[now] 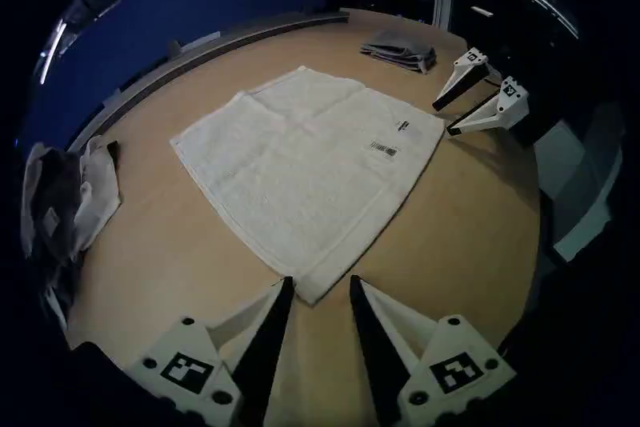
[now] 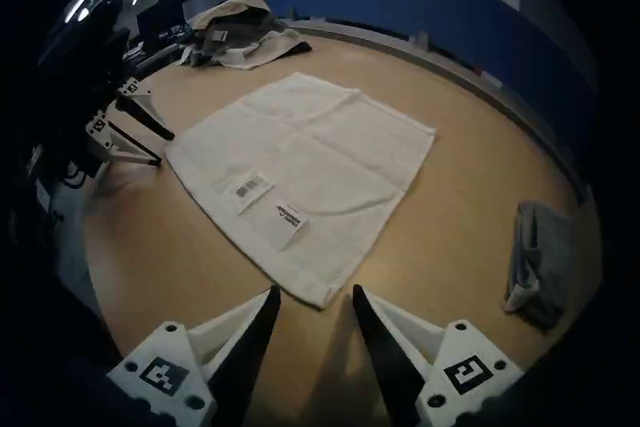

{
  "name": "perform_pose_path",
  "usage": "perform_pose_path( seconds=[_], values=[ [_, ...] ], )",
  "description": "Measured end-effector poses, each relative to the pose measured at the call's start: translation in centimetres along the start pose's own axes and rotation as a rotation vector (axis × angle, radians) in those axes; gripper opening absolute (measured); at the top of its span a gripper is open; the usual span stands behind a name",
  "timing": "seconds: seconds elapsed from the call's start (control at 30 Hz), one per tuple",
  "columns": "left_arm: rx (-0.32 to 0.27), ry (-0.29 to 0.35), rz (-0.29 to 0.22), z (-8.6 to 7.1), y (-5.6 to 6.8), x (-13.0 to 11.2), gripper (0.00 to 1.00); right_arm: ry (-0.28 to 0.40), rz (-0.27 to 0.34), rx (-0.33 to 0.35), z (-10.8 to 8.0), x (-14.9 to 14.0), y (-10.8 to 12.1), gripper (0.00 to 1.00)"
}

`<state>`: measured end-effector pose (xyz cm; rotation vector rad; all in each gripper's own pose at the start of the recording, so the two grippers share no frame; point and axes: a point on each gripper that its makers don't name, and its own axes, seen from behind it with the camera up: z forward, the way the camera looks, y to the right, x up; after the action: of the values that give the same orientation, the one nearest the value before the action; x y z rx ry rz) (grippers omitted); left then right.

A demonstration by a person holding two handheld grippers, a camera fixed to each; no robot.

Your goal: Fold towel

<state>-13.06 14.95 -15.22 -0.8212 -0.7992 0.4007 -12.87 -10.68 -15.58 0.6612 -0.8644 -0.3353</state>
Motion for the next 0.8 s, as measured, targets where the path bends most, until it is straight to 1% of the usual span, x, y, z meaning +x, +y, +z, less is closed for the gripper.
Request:
perform_pose_path(
  seconds=[0.07, 0.13, 0.27, 0.4, 0.47, 0.63, 0.7, 0.8],
  values=[
    [-0.002, 0.000, -0.002, 0.01, 0.04, 0.01, 0.47, 0.000, 0.002, 0.002, 0.08, -0.10, -0.09, 0.65],
    [0.000, 0.001, 0.000, 0.04, -0.01, 0.02, 0.36, -0.002, 0.007, 0.002, 0.17, -0.20, -0.10, 0.62],
    [0.006, 0.001, 0.011, 0.03, -0.15, 0.01, 0.28, -0.003, 0.009, 0.001, 0.19, -0.23, -0.14, 0.61],
    [0.007, 0.000, 0.023, 0.02, -0.27, 0.01, 0.26, -0.004, 0.003, 0.000, 0.08, -0.21, -0.22, 0.61],
    [0.007, 0.000, 0.030, 0.05, -0.32, 0.01, 0.24, -0.003, 0.002, -0.001, 0.03, -0.23, -0.23, 0.61],
    [0.011, -0.001, 0.050, 0.07, -0.27, 0.03, 0.21, -0.002, 0.009, 0.002, 0.01, -0.26, -0.26, 0.61],
    [0.010, -0.002, 0.053, 0.03, -0.25, 0.06, 0.20, -0.001, 0.012, 0.001, 0.03, -0.24, -0.22, 0.59],
    [0.004, -0.006, 0.049, -0.13, -0.26, 0.15, 0.18, -0.001, 0.011, -0.003, 0.05, -0.19, -0.10, 0.49]
  ],
)
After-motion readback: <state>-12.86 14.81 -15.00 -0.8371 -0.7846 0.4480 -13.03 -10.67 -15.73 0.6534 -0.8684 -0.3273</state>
